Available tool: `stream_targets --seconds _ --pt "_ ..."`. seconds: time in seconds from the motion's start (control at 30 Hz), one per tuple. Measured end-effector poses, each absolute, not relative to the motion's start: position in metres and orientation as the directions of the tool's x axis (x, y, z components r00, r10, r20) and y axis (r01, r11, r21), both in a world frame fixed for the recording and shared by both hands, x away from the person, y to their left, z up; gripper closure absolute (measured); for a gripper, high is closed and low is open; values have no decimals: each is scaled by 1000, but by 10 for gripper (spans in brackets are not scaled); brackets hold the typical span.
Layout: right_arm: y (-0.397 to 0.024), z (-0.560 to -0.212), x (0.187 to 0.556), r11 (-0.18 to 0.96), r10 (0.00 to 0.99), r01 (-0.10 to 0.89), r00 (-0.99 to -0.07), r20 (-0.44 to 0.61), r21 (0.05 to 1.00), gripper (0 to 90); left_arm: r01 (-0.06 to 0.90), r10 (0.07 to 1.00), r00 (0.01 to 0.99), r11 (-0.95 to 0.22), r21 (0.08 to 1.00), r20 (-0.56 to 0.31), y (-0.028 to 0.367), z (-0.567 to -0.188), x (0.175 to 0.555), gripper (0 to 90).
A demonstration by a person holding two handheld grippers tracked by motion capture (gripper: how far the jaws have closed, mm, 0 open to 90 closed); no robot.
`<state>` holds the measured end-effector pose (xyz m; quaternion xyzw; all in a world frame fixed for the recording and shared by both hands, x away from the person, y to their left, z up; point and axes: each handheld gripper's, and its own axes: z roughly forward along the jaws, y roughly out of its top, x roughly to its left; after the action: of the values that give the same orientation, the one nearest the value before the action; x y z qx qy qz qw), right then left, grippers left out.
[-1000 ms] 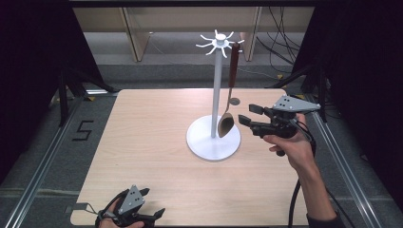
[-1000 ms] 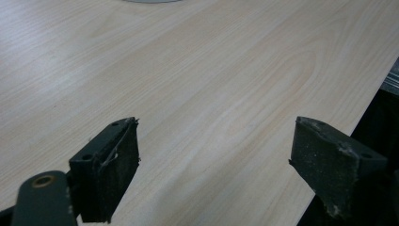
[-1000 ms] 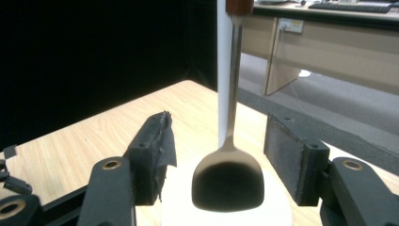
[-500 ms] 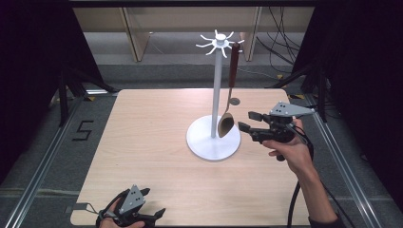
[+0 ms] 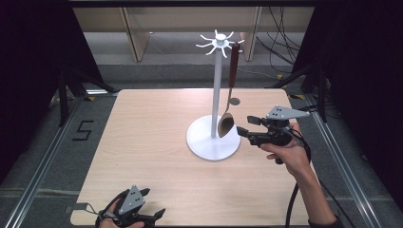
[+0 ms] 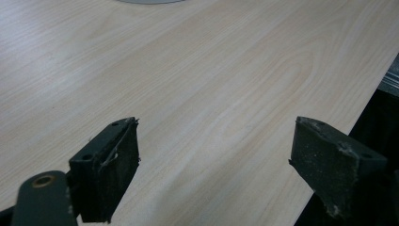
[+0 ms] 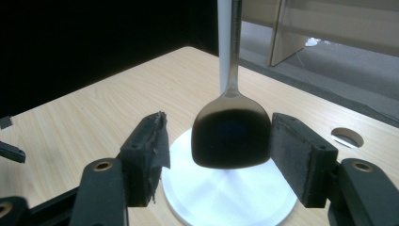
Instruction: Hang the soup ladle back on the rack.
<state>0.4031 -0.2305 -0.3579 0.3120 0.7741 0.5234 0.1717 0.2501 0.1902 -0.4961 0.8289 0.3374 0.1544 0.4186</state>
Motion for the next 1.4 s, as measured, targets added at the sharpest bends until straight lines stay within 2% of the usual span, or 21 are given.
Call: stream_targets --seconds 0.23,0.27,0.3,0.43,0.57,0.77,0.87,0.9,0.93,1.07,1.13,1.4 --pt "-233 -364 400 253 685 349 -723 88 902 351 421 682 732 -459 782 6 195 -497 250 152" --pt "-234 -365 400 271 685 333 -726 62 903 350 423 689 725 -432 797 -11 195 -496 249 152" --pt "-234 -367 400 277 680 327 -731 56 903 349 416 692 722 -446 793 11 195 -495 249 152" --pt "-232 -373 397 277 683 352 -726 75 894 347 426 689 725 -425 799 -20 193 -496 248 152" --pt "-234 -378 395 291 682 355 -728 67 889 344 403 672 740 -462 790 16 195 -495 250 152" --pt "-235 -387 396 316 674 353 -737 53 881 340 426 691 722 -428 797 -15 192 -496 250 152" --pt "-234 -389 394 313 675 382 -733 79 870 338 420 686 727 -450 788 4 193 -497 252 152" --pt "-233 -393 396 322 662 353 -747 58 878 336 424 687 727 -440 791 -7 192 -496 251 152" --pt "-232 -393 394 322 670 389 -738 82 863 336 424 687 727 -440 791 -7 192 -496 251 152" --pt "-232 -400 396 351 658 378 -751 62 857 335 429 689 725 -441 788 -10 192 -496 252 152" --pt "-232 -402 395 347 660 402 -747 84 847 334 434 694 719 -420 797 -26 191 -496 252 152" --pt "-226 -411 393 373 652 408 -754 77 833 332 417 683 731 -447 792 1 194 -496 250 152"
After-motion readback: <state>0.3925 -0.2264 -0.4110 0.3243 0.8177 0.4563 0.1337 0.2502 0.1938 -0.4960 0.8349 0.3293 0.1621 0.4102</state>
